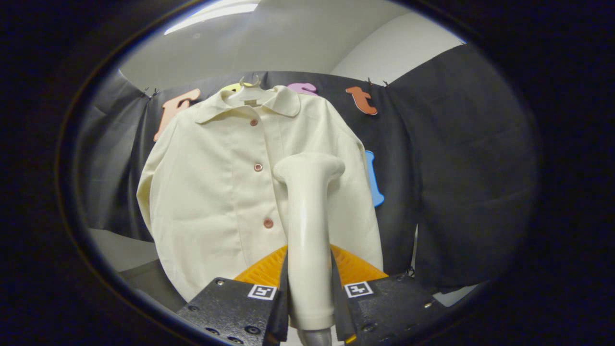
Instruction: Iron the clothes twice with a garment steamer, once on the left side and once on the right side.
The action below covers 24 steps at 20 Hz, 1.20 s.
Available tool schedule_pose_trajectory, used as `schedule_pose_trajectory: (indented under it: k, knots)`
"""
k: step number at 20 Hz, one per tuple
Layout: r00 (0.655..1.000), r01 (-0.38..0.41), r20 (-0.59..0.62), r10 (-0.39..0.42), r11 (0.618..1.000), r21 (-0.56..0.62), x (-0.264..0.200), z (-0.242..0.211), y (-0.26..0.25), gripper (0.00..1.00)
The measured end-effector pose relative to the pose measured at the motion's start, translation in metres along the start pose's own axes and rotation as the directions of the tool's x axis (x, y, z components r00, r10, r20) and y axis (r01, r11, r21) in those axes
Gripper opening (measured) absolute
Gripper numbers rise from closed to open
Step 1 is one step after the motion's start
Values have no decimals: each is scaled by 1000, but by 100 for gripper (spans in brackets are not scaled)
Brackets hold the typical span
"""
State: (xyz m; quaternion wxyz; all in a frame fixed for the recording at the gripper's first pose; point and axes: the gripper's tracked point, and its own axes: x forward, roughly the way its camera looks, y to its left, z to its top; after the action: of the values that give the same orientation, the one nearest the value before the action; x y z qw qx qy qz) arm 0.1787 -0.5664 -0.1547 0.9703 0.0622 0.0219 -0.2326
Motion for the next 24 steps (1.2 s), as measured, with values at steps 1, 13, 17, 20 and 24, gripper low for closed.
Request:
schedule_pose_trajectory:
  k: [1,13,17,20,24]
  knots:
    - [1000,-2,-6,2,1000,4,-2,-5,-1,37]
    - [997,0,-77,2,1000,29,-23,-63,-22,37]
    - [993,7,-114,-2,999,45,-32,-83,-29,37]
    - [990,21,-143,-12,998,57,-41,-98,-33,37]
    - [984,38,-176,-16,992,120,-57,-112,-36,37]
